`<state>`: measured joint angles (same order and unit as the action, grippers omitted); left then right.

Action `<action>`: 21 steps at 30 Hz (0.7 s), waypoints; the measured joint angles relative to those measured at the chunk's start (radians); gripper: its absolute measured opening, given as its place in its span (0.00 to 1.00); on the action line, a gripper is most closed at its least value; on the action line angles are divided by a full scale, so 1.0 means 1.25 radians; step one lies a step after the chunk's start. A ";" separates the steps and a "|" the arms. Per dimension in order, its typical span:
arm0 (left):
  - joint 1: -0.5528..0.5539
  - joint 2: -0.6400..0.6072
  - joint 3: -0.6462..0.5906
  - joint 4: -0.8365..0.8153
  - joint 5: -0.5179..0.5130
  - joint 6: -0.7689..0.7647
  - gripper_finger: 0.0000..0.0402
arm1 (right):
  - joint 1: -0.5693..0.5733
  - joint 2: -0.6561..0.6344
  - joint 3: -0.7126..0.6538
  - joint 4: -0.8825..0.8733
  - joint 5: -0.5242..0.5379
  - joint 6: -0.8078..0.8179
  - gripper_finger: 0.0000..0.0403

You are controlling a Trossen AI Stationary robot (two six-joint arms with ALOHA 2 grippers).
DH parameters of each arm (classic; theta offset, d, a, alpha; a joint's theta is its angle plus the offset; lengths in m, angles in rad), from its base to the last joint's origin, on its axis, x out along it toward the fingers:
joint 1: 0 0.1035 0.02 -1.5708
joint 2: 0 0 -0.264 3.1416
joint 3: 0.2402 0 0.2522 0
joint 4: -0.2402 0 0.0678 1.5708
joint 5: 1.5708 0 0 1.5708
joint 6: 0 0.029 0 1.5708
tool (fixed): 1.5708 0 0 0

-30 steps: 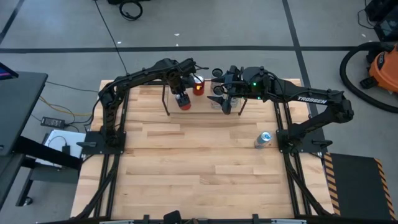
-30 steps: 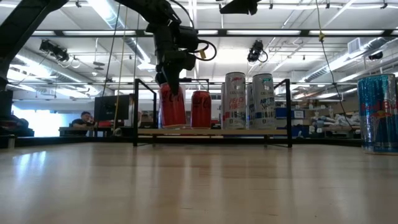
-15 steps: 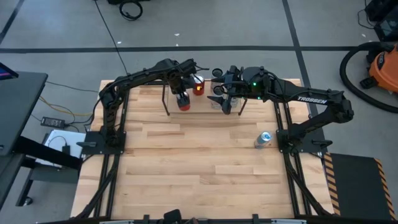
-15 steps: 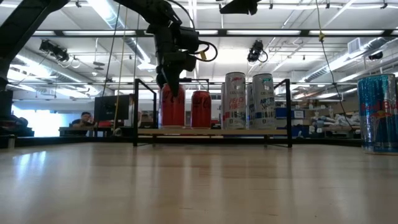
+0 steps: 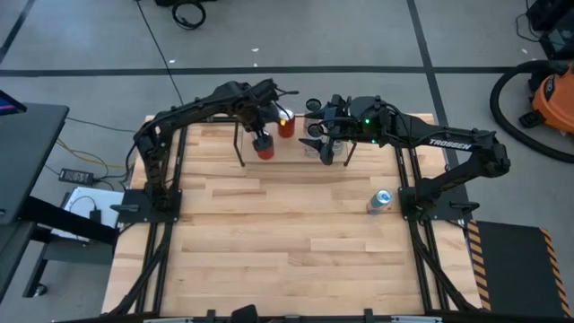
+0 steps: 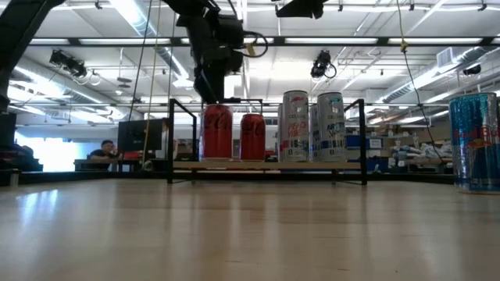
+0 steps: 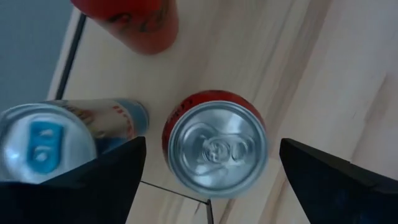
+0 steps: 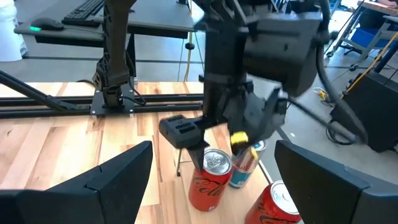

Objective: Place canned beverage on shelf
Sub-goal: Put the red-black soda can on the shelf aligned with the other red-black soda can

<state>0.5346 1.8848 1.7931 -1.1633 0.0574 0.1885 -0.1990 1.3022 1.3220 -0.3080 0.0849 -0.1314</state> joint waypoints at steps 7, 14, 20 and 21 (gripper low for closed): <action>-0.010 -0.061 0.000 -0.010 0.000 -0.023 0.92 | 0.000 0.000 0.000 0.000 0.000 0.000 0.87; -0.017 -0.122 0.000 -0.051 0.000 -0.062 0.92 | 0.000 0.000 0.000 0.000 0.000 0.000 0.87; -0.023 -0.169 0.000 -0.092 -0.001 -0.080 0.92 | 0.000 0.005 0.000 0.054 -0.017 -0.006 0.87; -0.023 -0.178 0.000 -0.101 -0.001 -0.081 0.92 | 0.000 0.006 0.000 0.071 -0.023 -0.005 0.87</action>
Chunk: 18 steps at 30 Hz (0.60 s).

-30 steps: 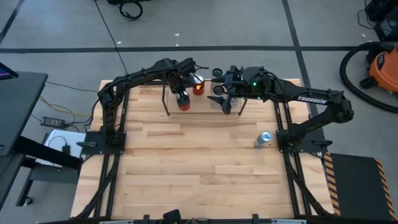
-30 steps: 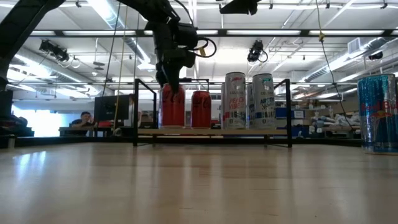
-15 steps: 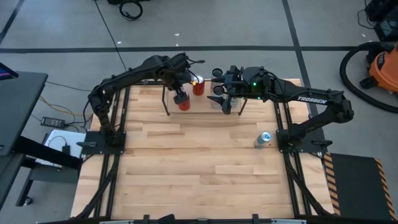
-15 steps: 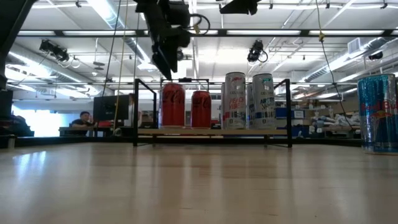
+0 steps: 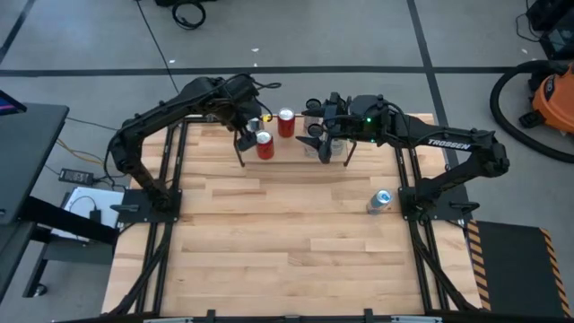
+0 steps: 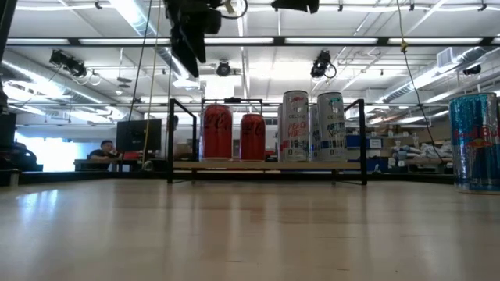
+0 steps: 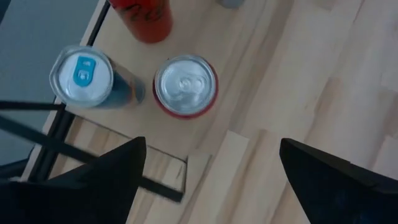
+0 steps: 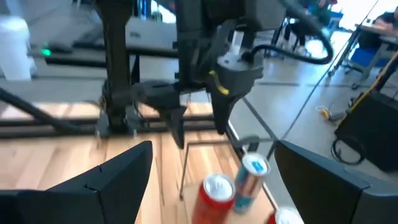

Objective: Place canned beverage on shelf
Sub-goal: Put the red-black soda can on the shelf aligned with the other red-black soda can

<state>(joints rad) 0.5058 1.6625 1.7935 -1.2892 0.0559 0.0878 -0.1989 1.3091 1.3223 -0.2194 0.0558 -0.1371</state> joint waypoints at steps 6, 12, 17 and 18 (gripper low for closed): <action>0.000 -0.043 0.001 -0.039 0.000 -0.031 0.92 | 0.000 0.015 0.000 0.086 0.006 -0.002 0.87; 0.000 -0.090 0.001 -0.049 0.001 -0.062 0.92 | -0.018 0.045 0.000 0.130 0.000 0.001 0.87; 0.000 -0.127 0.001 -0.079 0.001 -0.065 0.92 | -0.028 0.099 0.000 0.217 -0.079 -0.058 0.87; 0.000 -0.133 0.001 -0.079 0.000 -0.068 0.92 | -0.028 0.113 0.000 0.231 -0.078 -0.071 0.87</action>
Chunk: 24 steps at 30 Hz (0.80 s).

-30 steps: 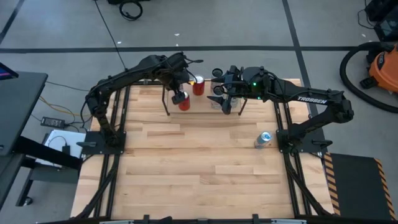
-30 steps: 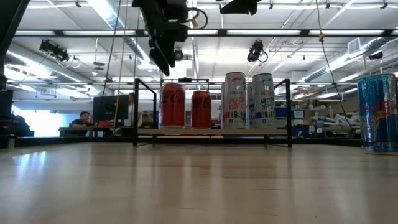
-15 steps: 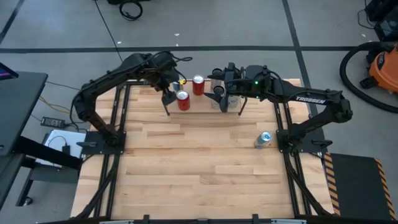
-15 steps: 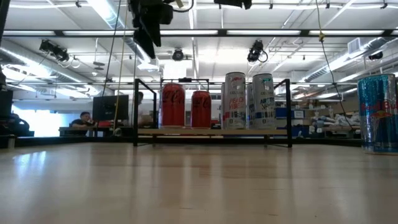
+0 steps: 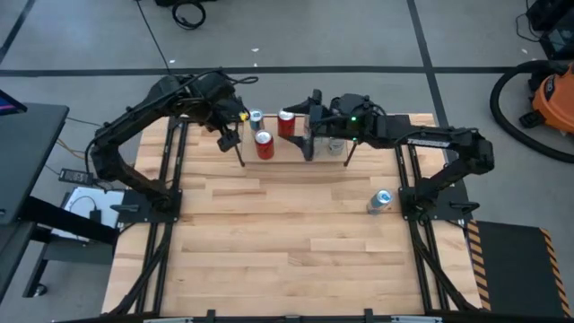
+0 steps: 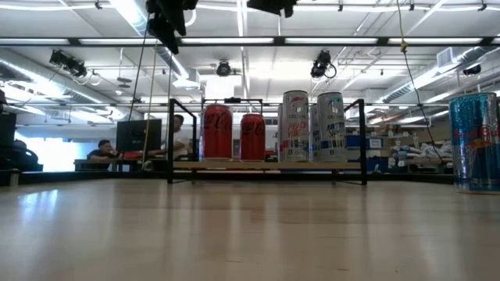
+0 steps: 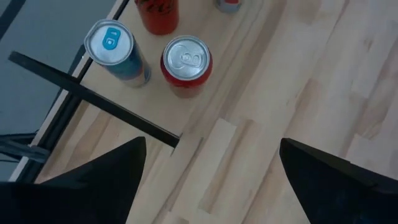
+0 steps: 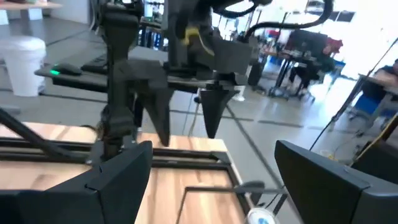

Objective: Place canned beverage on shelf
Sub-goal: Put the red-black soda can on the shelf aligned with the other red-black soda can

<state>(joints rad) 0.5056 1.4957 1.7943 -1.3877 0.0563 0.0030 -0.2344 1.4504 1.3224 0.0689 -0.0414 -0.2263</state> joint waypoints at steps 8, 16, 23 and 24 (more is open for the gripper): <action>0.000 -0.037 0.000 -0.004 0.000 -0.016 0.92 | -0.020 0.117 0.000 0.057 0.107 -0.158 0.87; -0.004 -0.042 0.000 -0.019 0.000 -0.015 0.92 | -0.076 0.197 0.000 0.076 0.096 -0.126 0.87; -0.004 -0.042 0.000 -0.019 -0.001 -0.014 0.92 | -0.087 0.261 0.000 0.070 0.016 -0.091 0.87; -0.004 -0.042 0.000 -0.019 -0.001 -0.014 0.92 | -0.087 0.270 0.000 0.073 0.015 -0.091 0.87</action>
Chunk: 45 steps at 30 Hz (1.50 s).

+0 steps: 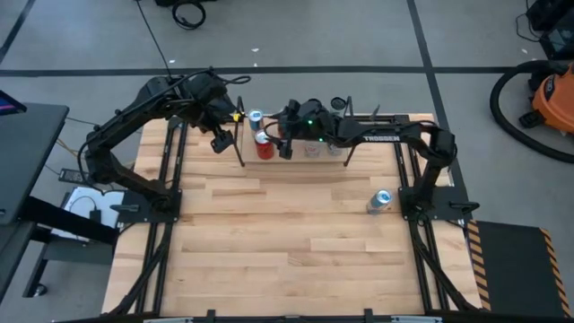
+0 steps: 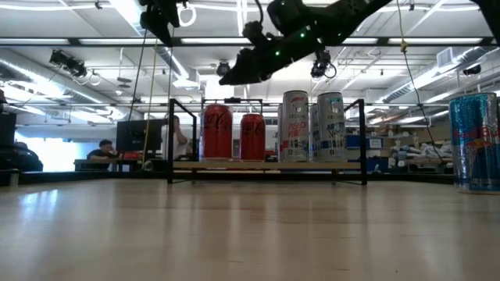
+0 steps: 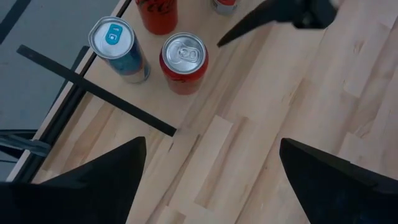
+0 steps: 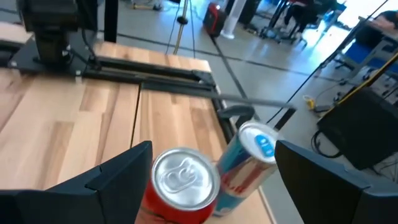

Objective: Place canned beverage on shelf
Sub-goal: Put the red-black soda can on the shelf aligned with the other red-black soda can

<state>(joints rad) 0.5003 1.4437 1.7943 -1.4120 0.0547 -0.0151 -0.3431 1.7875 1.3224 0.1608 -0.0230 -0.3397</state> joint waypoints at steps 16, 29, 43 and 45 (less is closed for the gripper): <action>0.000 0.000 0.000 0.000 0.000 0.000 0.92 | 0.001 0.063 0.000 0.022 -0.028 0.075 0.87; 0.000 0.000 0.000 0.001 -0.001 0.001 0.92 | 0.007 0.063 0.107 -0.150 -0.024 0.047 0.86; 0.000 0.001 -0.001 0.001 -0.001 0.001 0.92 | 0.005 0.148 0.252 -0.331 -0.069 0.039 0.86; 0.000 0.001 -0.001 0.001 -0.001 0.001 0.92 | 0.006 0.164 0.282 -0.338 -0.056 0.039 0.86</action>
<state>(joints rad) 0.4999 1.4445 1.7931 -1.4105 0.0535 -0.0143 -0.3351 1.9925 1.6747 -0.2620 -0.0933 -0.2909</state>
